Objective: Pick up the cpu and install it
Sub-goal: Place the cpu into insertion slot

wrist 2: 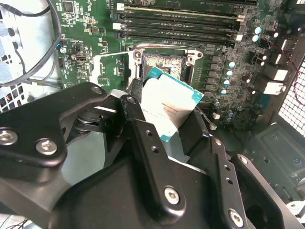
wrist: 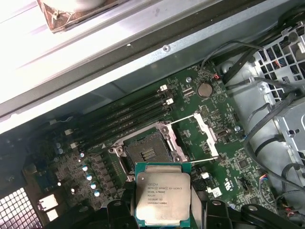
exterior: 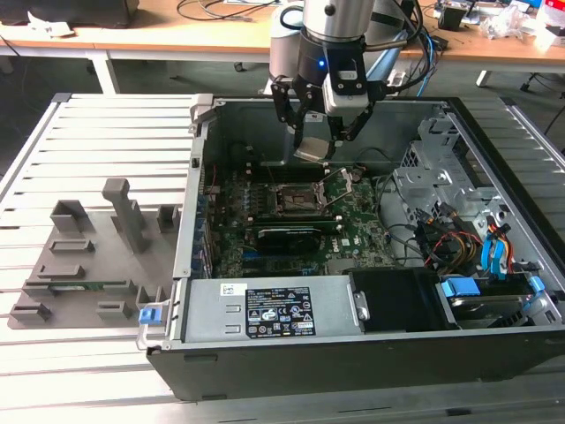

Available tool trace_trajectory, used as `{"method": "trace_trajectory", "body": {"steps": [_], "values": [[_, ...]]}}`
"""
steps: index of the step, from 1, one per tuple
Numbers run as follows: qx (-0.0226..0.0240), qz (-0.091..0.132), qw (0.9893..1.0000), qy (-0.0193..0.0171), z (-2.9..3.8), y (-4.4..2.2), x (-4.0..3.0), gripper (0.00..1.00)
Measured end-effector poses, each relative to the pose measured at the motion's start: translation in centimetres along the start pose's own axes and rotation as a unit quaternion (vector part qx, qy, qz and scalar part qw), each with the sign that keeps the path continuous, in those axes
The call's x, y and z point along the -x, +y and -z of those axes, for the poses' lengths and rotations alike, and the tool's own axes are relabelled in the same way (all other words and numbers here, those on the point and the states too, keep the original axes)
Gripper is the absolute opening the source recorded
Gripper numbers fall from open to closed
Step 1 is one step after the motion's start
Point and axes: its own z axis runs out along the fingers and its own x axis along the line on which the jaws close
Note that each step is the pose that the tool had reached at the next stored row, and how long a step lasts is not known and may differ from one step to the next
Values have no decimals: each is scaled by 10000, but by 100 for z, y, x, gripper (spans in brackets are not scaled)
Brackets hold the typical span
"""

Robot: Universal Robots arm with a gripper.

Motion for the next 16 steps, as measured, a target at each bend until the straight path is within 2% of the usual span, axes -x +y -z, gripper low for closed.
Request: {"method": "trace_trajectory", "body": {"steps": [16], "values": [[-5,-142,9999,-3,-3,0,0,55]]}}
